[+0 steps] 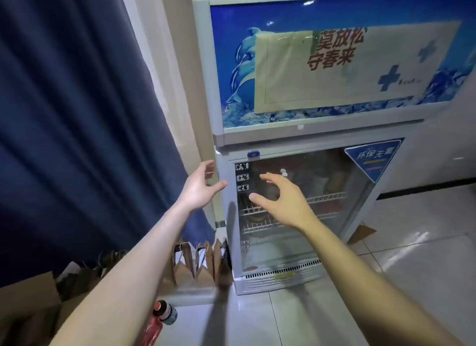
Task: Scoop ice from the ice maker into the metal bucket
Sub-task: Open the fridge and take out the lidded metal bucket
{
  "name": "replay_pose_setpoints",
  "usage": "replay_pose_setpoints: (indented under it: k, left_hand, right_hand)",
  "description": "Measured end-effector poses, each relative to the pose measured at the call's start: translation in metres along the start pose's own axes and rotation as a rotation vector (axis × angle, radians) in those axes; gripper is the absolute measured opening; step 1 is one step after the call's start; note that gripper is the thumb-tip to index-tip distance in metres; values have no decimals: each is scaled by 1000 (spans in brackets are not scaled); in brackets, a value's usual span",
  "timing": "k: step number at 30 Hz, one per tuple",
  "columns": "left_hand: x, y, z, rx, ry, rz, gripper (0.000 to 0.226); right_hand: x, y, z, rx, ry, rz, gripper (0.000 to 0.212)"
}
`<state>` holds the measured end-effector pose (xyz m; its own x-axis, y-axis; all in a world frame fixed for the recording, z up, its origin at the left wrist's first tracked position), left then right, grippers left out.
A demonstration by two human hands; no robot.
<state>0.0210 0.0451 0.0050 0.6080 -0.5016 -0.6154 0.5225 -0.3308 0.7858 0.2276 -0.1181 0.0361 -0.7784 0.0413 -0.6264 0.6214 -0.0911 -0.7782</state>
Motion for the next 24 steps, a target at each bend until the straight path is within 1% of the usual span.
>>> replay_pose_setpoints:
  k: [2,7,11,17,21,24]
  left_hand:
    - [-5,4,-13,-1,25,4,82]
    - [-7,5,-40,-14,96,32,75]
    - [-9,2,-46,-13,137,33,78]
    - [-2,6,-41,-11,172,31,67]
    - [2,9,-38,6,154,0,55]
    - [3,12,-37,16,134,-21,52]
  right_hand:
    - [-4,2,-1,21,23,-13,73]
    - [-8,10,0,55,40,12,66]
    - [-8,13,0,78,51,27,66]
    - [-4,6,-3,72,48,17,67]
    - [-2,0,-2,68,38,18,66]
    - [-1,-3,2,62,42,25,65]
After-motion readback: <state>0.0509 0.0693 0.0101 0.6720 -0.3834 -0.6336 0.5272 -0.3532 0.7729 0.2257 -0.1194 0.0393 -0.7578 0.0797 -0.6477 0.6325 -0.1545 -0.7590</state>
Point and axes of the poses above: each hand's wrist, its own z-axis away from the middle knuckle, its own x-axis out of the palm, y = z × x, the point moved 5 cm from there along -z, towards the middle knuckle, and after that the axes turned 15 degrees about -y, right-handed, at the moved point
